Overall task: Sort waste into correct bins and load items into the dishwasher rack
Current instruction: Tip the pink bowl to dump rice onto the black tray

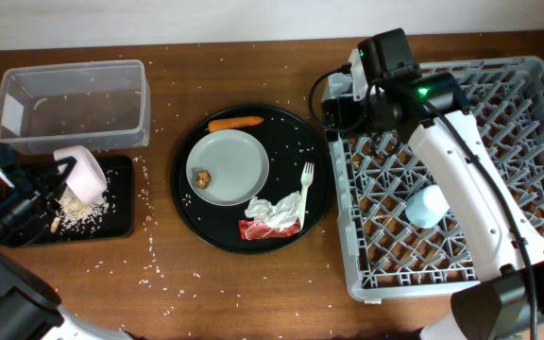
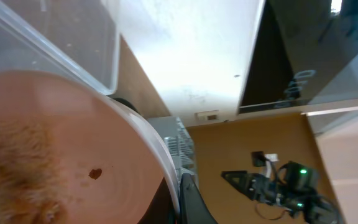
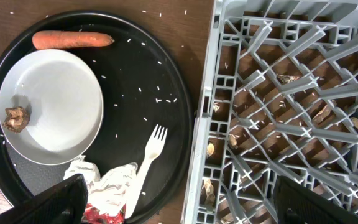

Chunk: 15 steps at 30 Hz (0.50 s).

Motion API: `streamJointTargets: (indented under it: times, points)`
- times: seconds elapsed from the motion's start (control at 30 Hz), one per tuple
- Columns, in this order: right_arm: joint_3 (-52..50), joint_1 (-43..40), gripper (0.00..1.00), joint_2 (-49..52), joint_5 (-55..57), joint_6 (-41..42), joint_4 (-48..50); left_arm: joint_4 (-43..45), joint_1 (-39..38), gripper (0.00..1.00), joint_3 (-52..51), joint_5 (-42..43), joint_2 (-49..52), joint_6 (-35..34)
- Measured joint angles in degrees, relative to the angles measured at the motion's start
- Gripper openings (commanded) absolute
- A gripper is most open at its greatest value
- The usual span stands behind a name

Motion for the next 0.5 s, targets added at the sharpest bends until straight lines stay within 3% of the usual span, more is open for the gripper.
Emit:
streamJointTargets:
  times: [0.27,0.5]
  points:
    - [0.0,0.0,0.94,0.0,0.0,0.0,-0.2,0.2,5.8,0.0,0.0,2.2,0.0,-3.2]
    - [0.0,0.0,0.94,0.0,0.0,0.0,-0.4,0.1,6.0,0.0,0.0,1.4,0.0,-5.9]
